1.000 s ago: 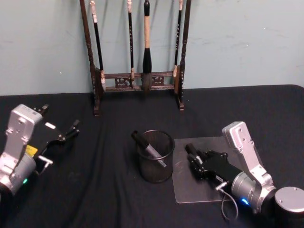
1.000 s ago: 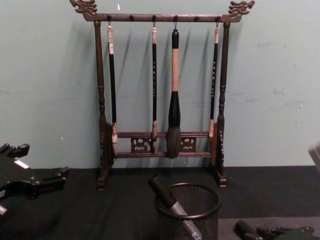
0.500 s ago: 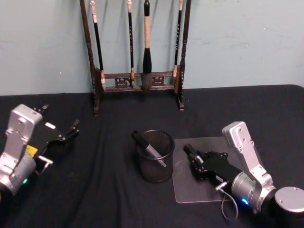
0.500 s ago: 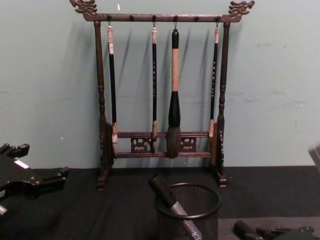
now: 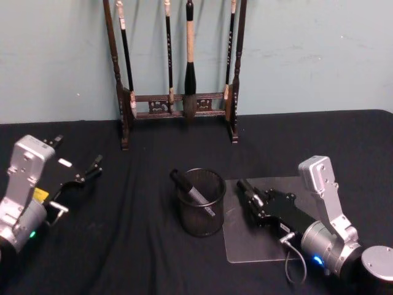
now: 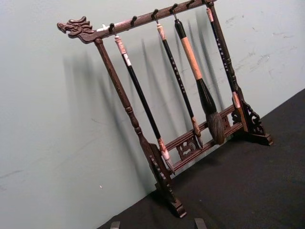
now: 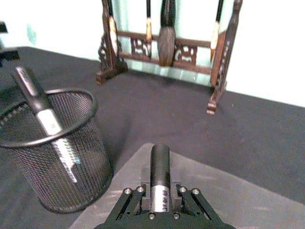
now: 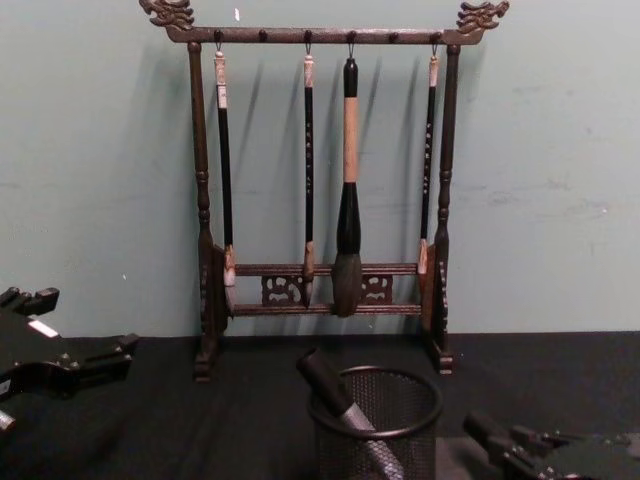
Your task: Pick up the water-based marker from the table and place it into the pen holder.
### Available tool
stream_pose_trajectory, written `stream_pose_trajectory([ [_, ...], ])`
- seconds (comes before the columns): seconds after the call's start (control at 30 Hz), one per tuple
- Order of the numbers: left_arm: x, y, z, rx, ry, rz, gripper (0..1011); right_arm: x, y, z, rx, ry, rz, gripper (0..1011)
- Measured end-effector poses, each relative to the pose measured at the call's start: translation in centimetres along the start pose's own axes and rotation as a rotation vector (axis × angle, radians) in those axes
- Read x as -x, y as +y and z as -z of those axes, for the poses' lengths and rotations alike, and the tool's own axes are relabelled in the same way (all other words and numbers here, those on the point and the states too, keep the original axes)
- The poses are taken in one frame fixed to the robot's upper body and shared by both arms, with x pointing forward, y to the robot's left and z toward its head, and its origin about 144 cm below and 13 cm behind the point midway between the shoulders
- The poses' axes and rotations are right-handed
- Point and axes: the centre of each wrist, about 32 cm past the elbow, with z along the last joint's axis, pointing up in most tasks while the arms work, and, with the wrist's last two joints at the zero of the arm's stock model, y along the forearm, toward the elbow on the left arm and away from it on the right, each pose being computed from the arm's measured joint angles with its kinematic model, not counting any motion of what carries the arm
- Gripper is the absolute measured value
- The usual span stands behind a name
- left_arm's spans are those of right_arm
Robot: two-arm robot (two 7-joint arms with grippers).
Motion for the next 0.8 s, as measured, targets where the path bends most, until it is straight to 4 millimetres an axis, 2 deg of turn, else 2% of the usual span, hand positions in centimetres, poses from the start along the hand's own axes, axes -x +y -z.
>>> stream_pose_trajectory([
  [0.4,0.0,0.0,0.0,0.0,0.0,0.0,1009,0.3,-0.6,-0.1,-0.127,-0.015,-0.033,241],
  [0.8,0.0,0.0,0.0,0.0,0.0,0.0,1009,0.4,-0.8,-1.0,-0.202,-0.042,-0.074,241],
])
